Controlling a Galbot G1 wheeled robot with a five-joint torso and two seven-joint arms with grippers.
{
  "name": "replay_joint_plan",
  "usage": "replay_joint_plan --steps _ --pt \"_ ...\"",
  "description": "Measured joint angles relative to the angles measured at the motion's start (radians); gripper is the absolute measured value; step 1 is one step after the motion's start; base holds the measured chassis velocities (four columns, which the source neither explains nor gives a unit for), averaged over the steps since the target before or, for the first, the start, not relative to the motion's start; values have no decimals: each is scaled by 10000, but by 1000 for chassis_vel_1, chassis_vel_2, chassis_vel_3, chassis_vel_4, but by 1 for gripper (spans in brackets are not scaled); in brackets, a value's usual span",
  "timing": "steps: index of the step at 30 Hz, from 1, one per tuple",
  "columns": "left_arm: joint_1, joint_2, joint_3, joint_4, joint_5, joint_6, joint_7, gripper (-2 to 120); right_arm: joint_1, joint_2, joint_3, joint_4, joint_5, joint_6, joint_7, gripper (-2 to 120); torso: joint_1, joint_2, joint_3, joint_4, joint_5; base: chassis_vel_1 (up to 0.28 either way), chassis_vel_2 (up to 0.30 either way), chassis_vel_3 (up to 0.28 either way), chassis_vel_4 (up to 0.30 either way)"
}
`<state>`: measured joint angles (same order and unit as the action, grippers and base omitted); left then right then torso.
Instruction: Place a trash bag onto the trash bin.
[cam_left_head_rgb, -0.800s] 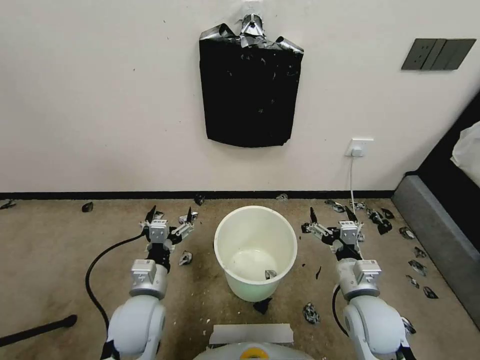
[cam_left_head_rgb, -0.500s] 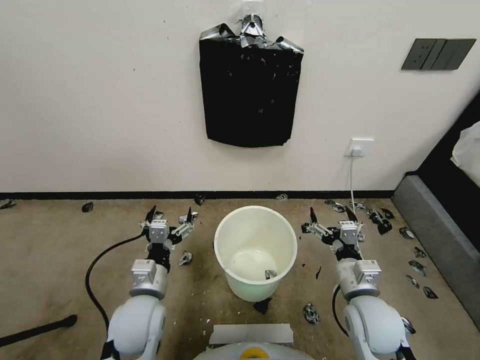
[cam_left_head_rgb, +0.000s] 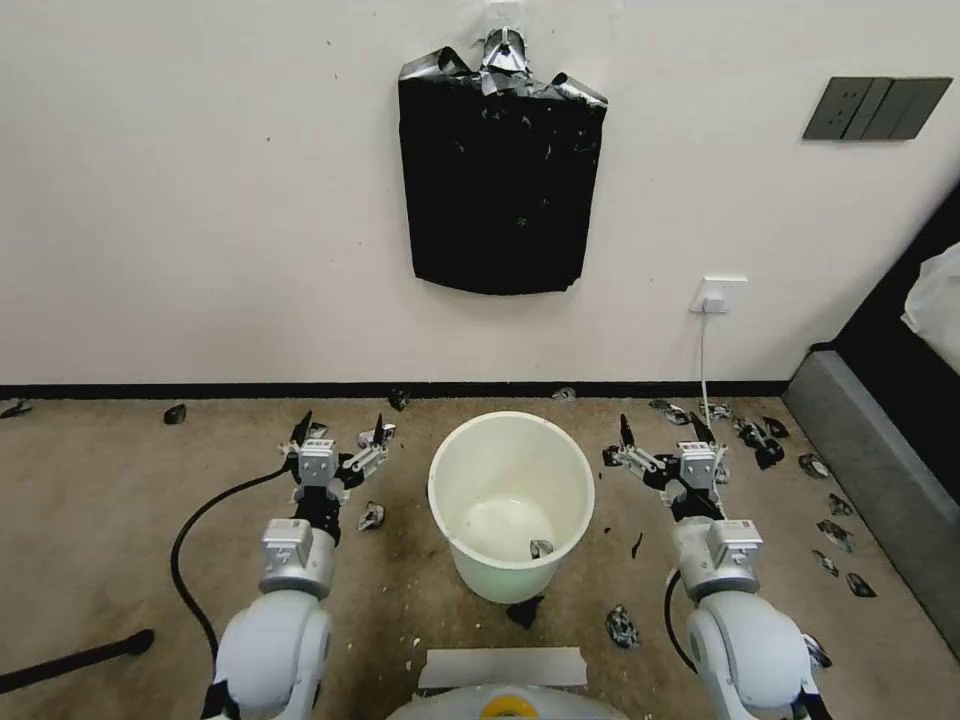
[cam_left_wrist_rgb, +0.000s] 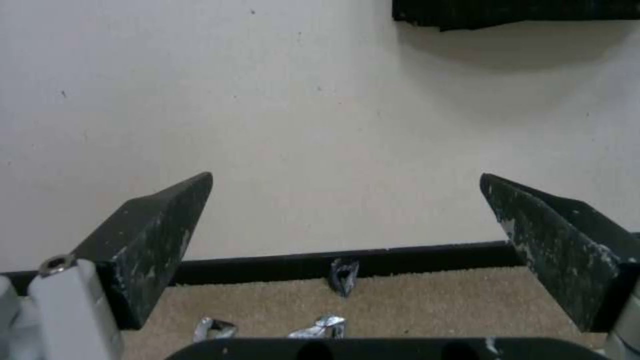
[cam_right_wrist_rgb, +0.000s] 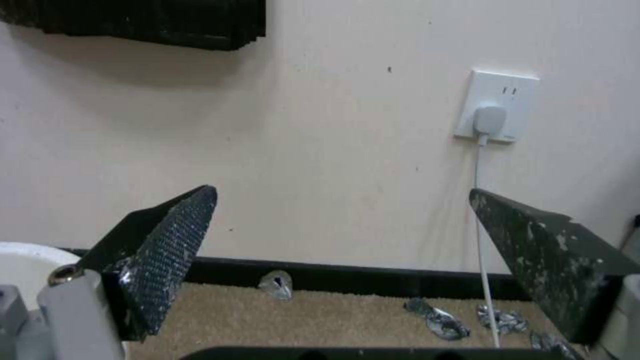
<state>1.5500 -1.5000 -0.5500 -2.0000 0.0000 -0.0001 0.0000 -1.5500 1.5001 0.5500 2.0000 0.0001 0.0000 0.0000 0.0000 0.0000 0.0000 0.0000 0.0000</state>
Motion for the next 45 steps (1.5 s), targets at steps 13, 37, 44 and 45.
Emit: replay_joint_plan --steps 13,37,44,45 --pt "1343 -236 114 -1518 -473 -1242 -610 100 -1278 -328 14 1307 302 1240 476 100 0 0 0 0 -1 0 0 0 0" --pt "2393 494 555 -2020 -1194 -2259 -335 100 17 -1782 -1300 1485 5443 1140 -42 100 0 1 1 -2 0 0 0 0 0" --pt "2586 356 528 -1772 -1060 -2579 -279 100 3216 -2476 -2402 964 9124 -603 357 100 0 0 0 -1 1 0 0 0 0" --pt "2659 313 555 -1716 -949 -2658 -276 100 4086 -2466 -2632 611 9797 -839 523 100 0 0 1 0 0 0 0 0 0"
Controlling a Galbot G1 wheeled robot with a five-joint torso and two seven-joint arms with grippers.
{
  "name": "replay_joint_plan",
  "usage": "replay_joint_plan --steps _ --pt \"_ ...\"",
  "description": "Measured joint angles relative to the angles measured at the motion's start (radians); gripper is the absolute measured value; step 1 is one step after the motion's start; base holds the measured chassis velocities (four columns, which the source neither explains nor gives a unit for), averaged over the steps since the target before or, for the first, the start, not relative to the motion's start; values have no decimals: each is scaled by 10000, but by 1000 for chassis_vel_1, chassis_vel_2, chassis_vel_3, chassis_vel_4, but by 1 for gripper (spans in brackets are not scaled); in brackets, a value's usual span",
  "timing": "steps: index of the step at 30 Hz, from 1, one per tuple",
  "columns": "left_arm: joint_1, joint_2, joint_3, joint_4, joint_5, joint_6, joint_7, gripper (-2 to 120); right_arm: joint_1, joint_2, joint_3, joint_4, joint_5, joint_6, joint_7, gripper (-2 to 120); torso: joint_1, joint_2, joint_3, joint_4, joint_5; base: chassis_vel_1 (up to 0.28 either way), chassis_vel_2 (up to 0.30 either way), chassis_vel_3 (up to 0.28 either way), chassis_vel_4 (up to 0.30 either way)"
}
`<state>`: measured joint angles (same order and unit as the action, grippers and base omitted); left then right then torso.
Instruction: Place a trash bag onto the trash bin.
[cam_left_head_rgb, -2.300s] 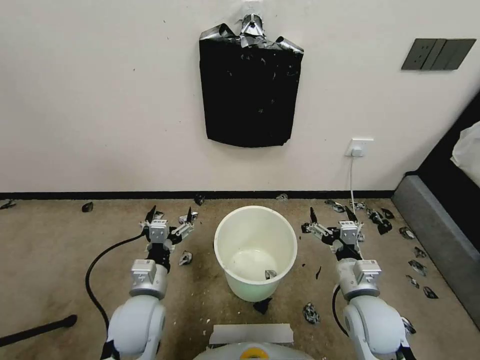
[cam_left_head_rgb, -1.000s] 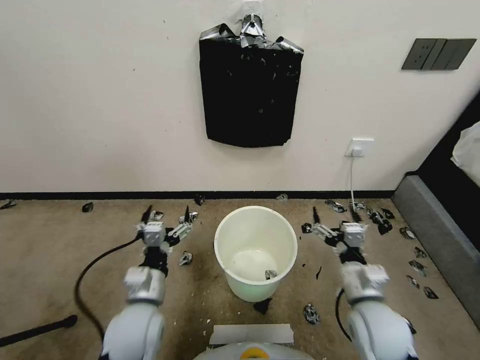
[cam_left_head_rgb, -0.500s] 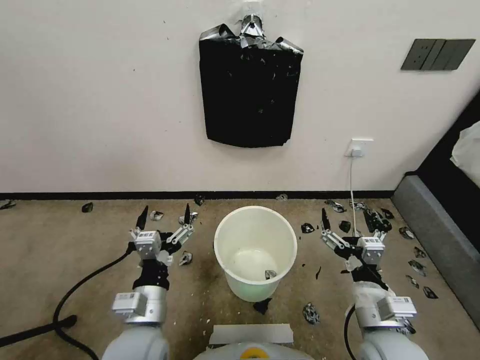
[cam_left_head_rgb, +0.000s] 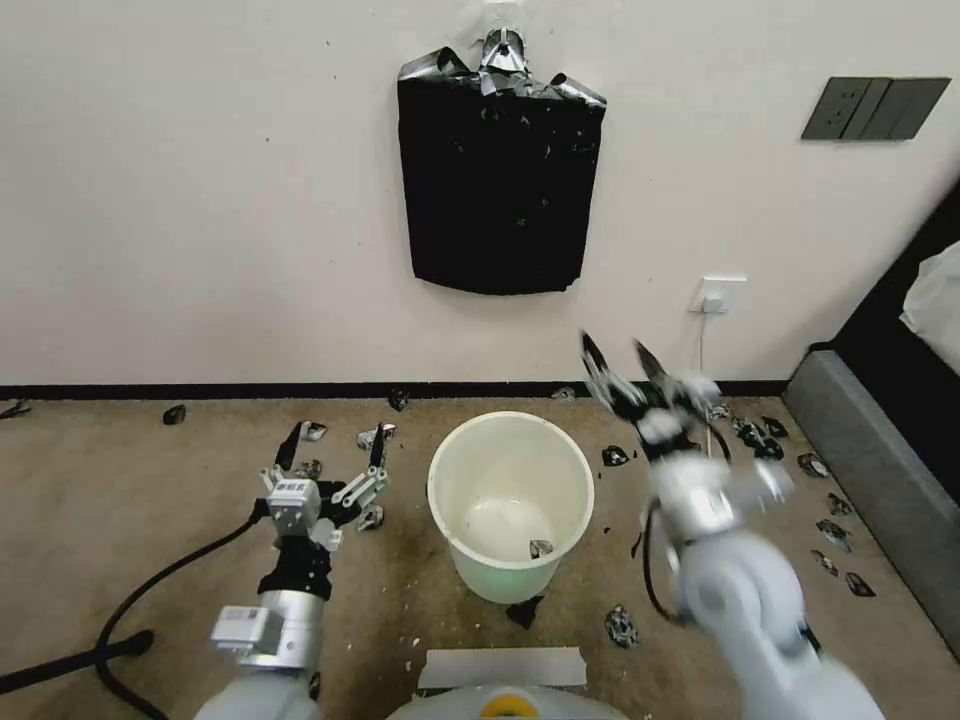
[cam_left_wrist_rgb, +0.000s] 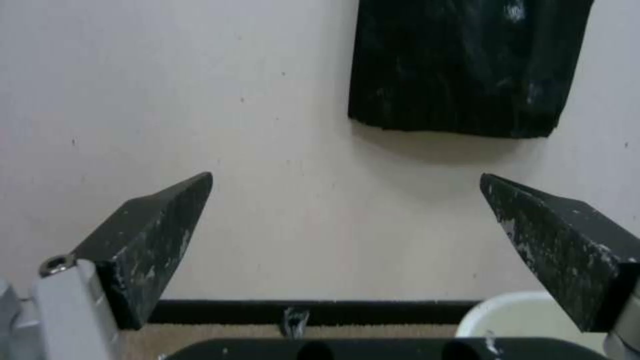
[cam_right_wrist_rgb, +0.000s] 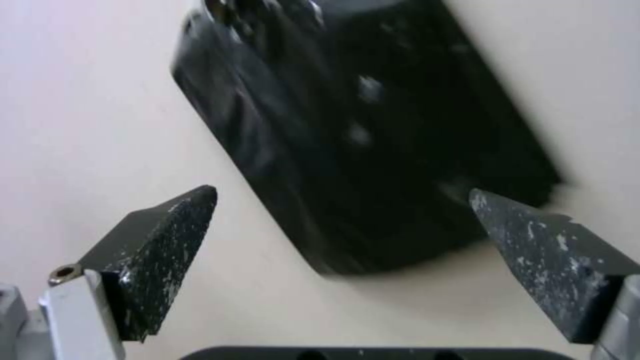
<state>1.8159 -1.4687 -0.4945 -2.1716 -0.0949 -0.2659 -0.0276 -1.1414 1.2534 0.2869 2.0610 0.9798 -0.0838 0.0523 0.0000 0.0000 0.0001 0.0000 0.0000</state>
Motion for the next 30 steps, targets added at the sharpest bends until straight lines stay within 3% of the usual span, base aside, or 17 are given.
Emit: replay_joint_plan --steps 2,4,5,8,11,12,20,30 --pt "63 -49 32 37 89 -59 0 100 681 34 -157 -289 457 -163 113 100 0 -1 0 4 1 0 0 0 0" --pt "167 -191 88 91 195 -139 1 100 2341 278 -373 -979 1526 -445 484 100 0 -1 0 3 -1 0 0 0 0" --pt "167 -191 88 91 195 -139 1 100 2341 278 -373 -979 1526 -445 484 100 0 -1 0 3 -1 0 0 0 0" --pt "219 -272 69 87 201 -158 2 100 3844 714 -421 -1675 3564 -547 910 100 0 -1 1 1 -1 0 0 0 0" --pt "219 -272 69 87 201 -158 2 100 3844 714 -421 -1675 3564 -547 910 100 0 -1 1 1 -1 0 0 0 0" --pt "234 -434 -69 -92 -48 -81 13 100 5011 1110 -472 -2351 4618 -587 941 100 0 -1 1 1 -1 0 0 0 0" --pt "269 -500 -245 -411 -360 167 -18 100 6461 1856 -657 -3710 4946 -644 910 100 0 -1 0 0 -2 0 0 0 0" --pt "313 -648 -220 -698 -583 459 -102 100 7224 2385 -820 -4684 4709 -681 717 100 1 -1 0 0 -1 0 0 0 0"
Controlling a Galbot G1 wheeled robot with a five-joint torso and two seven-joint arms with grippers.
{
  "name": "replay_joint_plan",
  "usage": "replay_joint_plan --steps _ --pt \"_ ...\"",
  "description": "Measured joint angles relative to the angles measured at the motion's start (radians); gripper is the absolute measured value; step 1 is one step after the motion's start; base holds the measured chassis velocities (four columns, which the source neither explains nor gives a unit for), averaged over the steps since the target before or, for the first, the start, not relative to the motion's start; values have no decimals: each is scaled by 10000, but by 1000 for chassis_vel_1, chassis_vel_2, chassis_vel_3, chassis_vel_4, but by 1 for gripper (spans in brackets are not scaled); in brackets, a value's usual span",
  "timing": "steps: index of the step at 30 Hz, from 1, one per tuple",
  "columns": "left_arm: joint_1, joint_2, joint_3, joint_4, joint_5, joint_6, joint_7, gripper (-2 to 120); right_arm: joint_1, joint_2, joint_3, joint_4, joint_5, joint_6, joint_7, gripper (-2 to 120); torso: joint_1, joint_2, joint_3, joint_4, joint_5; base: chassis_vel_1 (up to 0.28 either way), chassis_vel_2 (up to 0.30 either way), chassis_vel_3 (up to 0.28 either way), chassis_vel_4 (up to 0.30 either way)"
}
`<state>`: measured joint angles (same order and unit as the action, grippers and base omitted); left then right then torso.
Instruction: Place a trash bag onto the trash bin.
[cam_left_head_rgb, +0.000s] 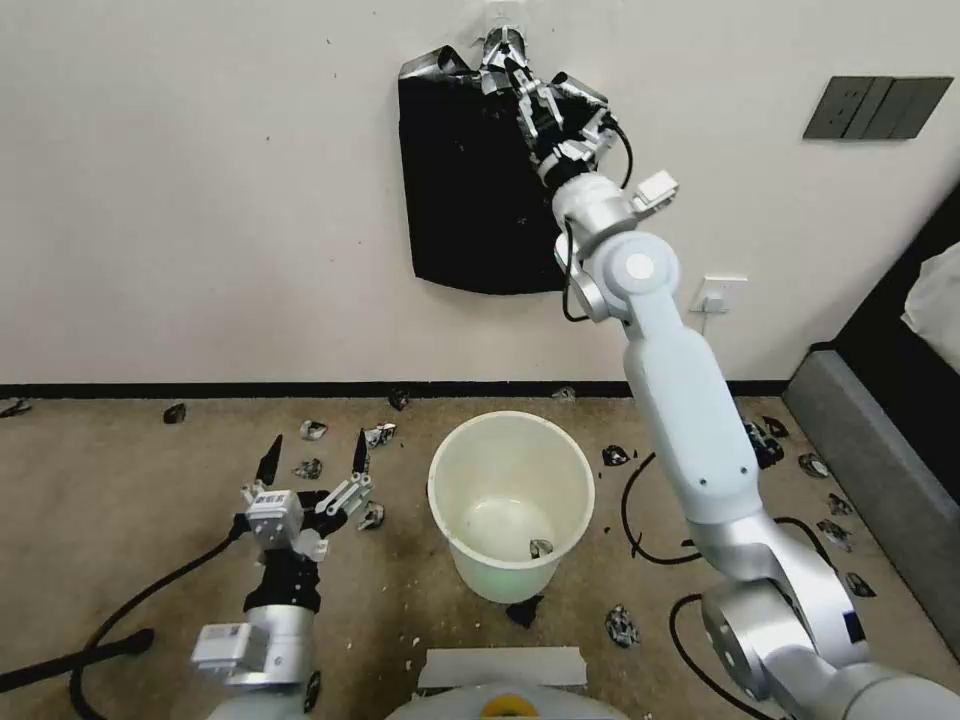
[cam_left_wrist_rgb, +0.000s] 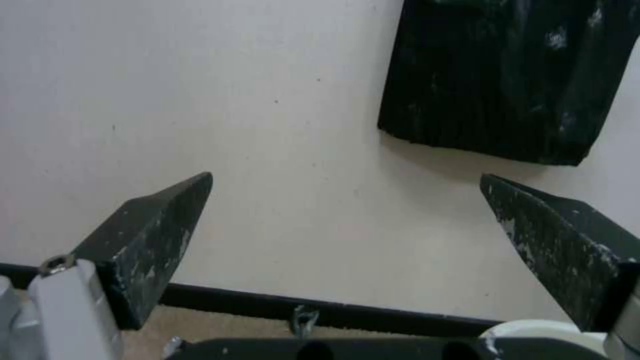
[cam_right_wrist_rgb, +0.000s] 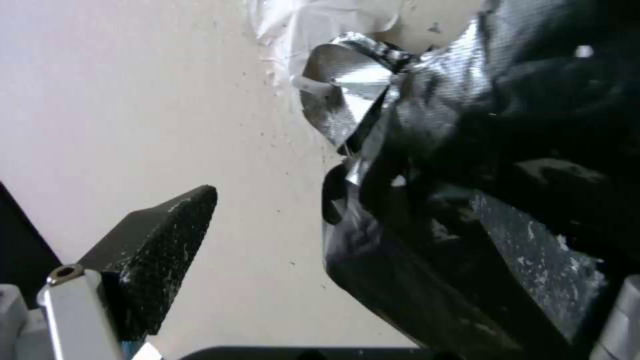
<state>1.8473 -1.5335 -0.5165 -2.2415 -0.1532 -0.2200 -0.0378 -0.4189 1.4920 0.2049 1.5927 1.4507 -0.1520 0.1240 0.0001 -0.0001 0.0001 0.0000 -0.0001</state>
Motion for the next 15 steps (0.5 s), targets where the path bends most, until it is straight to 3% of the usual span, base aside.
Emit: replay_joint_plan --steps 11,15 --pt "82 -161 79 -292 0 95 -26 100 555 421 3 -818 -666 73 -342 100 0 0 -1 0 1 0 0 0 0" --pt "58 -185 57 -223 -1 93 -26 100 650 531 83 -973 -813 237 -461 89 0 0 -1 1 1 0 0 0 0"
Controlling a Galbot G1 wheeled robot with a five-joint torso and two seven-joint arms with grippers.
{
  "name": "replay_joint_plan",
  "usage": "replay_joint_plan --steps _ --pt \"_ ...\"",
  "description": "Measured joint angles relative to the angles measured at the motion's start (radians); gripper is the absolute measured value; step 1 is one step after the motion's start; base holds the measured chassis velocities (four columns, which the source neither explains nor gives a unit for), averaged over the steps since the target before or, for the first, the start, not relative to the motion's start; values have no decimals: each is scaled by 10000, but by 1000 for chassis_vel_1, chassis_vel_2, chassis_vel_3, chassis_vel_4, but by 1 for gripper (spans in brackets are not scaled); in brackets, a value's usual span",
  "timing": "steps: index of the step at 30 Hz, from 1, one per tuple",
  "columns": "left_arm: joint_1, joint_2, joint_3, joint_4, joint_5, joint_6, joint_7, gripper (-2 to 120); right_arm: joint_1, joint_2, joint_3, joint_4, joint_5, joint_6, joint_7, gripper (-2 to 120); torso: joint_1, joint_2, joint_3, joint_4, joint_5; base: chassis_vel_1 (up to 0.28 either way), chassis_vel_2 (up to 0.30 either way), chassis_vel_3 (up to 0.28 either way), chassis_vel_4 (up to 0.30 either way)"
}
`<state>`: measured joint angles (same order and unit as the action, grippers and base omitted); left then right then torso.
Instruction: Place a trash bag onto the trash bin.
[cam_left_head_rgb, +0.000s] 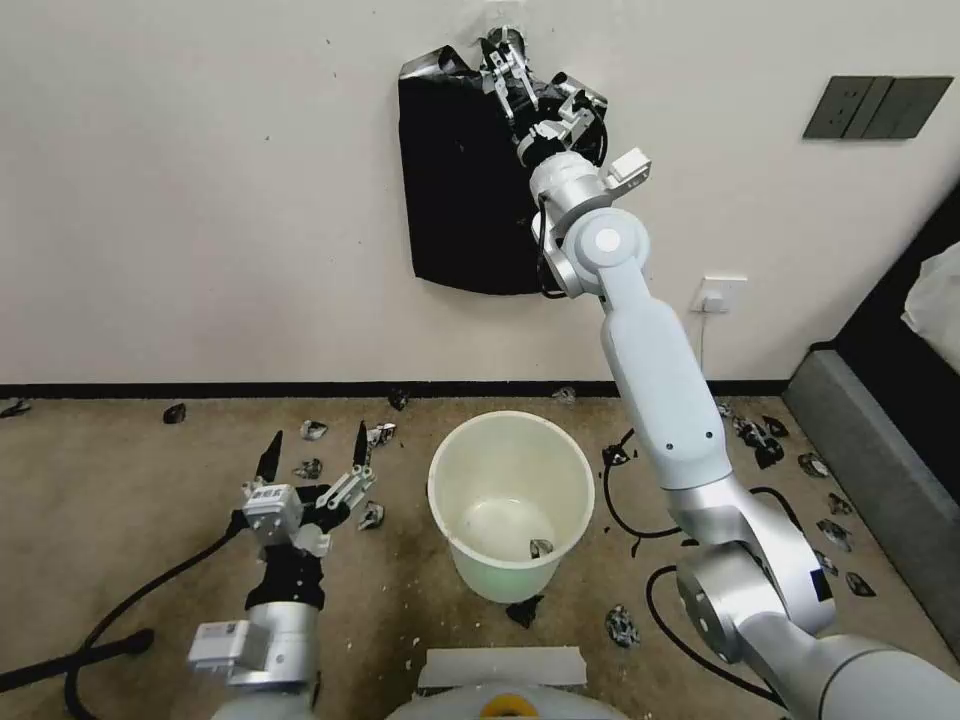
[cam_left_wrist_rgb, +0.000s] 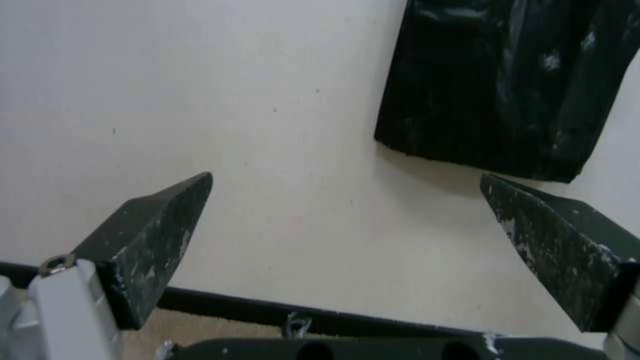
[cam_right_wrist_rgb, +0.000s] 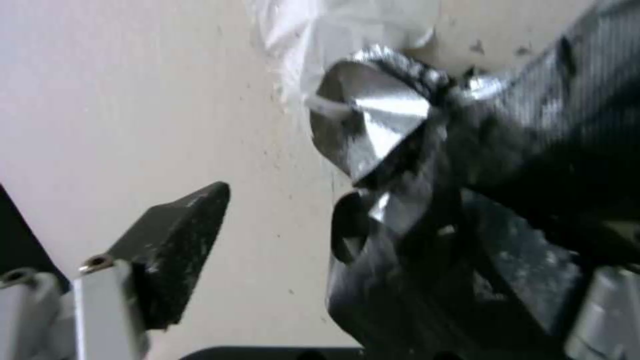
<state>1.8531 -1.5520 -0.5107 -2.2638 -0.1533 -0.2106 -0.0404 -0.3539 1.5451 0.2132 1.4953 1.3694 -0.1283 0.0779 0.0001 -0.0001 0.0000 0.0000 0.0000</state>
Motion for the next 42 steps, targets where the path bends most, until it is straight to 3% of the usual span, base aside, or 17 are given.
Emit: replay_joint_plan --steps 24,33,42 --pt "34 5 40 35 18 -42 -29 100 100 -14 32 -321 -98 161 -488 1 0 0 0 0 0 0 0 0 0" --pt "56 17 25 16 10 -76 -46 100 -395 -469 -342 176 -379 562 -1329 0 0 0 0 0 0 0 0 0 0" --pt "80 -30 82 24 -24 -143 -38 100 -1872 -1208 -892 1927 -440 732 -1521 0 0 1 -1 0 1 0 0 0 0"
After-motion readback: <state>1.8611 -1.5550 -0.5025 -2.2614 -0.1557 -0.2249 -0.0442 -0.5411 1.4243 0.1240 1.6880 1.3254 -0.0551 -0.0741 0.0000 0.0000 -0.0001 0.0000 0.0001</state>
